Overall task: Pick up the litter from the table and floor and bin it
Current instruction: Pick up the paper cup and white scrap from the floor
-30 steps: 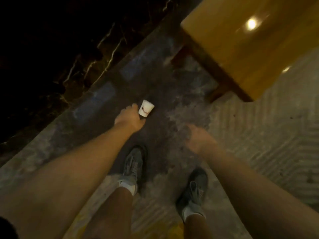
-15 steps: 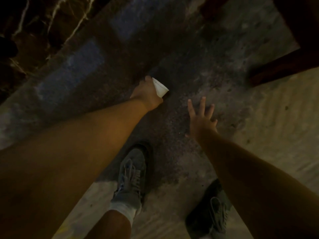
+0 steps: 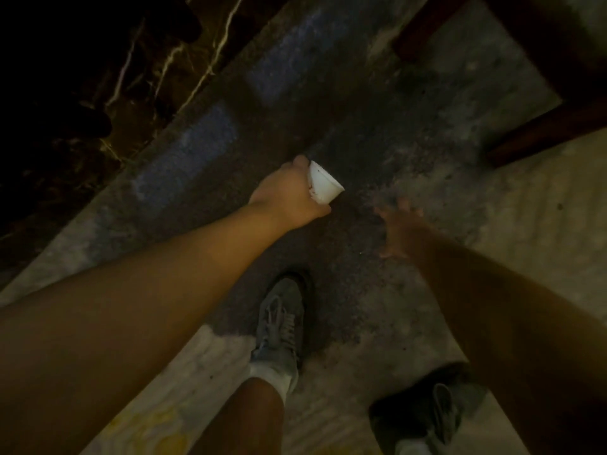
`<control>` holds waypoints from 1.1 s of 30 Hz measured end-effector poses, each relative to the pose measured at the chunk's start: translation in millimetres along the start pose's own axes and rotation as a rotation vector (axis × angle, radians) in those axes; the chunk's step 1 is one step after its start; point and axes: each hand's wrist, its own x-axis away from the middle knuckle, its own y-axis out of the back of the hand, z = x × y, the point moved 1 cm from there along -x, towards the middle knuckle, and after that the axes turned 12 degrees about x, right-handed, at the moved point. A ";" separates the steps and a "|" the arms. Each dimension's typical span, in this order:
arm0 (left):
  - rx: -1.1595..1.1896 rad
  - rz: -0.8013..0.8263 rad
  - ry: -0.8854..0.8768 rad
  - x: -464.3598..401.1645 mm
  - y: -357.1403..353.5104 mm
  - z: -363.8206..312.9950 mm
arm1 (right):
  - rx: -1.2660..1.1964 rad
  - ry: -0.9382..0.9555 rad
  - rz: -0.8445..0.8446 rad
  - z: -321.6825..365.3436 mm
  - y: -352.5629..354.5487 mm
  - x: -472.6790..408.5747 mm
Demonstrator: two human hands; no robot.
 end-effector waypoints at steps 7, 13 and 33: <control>-0.021 -0.006 0.023 109.4 35.3 -116.4 | -0.161 0.169 -0.107 -64.7 79.2 165.4; -0.019 0.096 -0.047 217.0 47.1 -281.8 | -0.305 0.156 -0.173 -177.7 113.7 328.2; -0.149 0.291 -0.425 207.0 -80.1 -804.7 | -0.789 -0.496 -0.506 -600.0 151.1 571.3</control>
